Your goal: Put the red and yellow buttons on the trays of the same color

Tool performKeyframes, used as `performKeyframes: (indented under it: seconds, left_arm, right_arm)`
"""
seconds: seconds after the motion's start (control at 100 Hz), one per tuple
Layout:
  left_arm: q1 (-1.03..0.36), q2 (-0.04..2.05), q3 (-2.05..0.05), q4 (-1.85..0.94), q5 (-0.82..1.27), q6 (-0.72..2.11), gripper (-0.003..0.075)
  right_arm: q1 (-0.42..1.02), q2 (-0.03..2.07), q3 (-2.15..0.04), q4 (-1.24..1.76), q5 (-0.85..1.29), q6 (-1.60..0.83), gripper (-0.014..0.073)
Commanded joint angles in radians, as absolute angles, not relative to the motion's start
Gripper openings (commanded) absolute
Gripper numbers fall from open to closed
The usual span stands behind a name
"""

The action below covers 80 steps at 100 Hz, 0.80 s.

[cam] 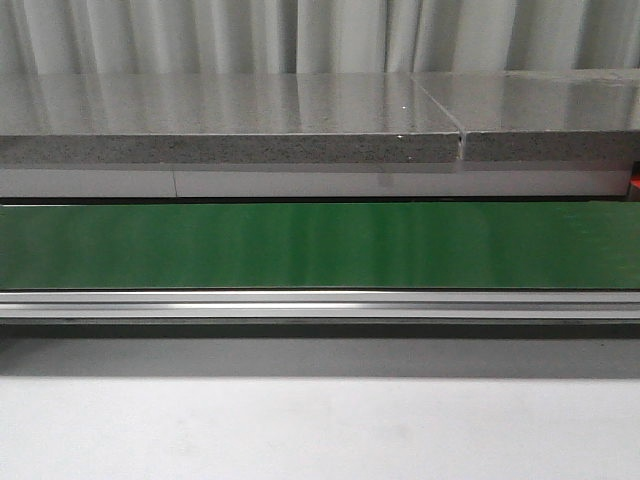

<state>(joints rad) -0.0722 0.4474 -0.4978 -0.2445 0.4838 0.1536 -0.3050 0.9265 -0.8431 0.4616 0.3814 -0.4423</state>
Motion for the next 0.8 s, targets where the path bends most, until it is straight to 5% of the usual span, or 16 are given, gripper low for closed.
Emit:
performKeyframes:
  seconds: [0.0,0.49,0.79]
  left_arm:
    - [-0.079,0.450,-0.526,-0.260,0.410,0.154,-0.0019]
    - [-0.079,0.450,-0.526,-0.260,0.410,0.154,-0.0019]
    - [-0.079,0.450,-0.526,-0.260,0.410,0.154,-0.0019]
  right_arm:
    - [-0.259,0.852,-0.856,0.478,0.358,-0.477,0.0592]
    - [-0.220,0.437,-0.643,0.483,0.592,-0.525,0.0561]
    - [-0.220,0.337,-0.588,0.483,0.604,-0.525,0.0007]
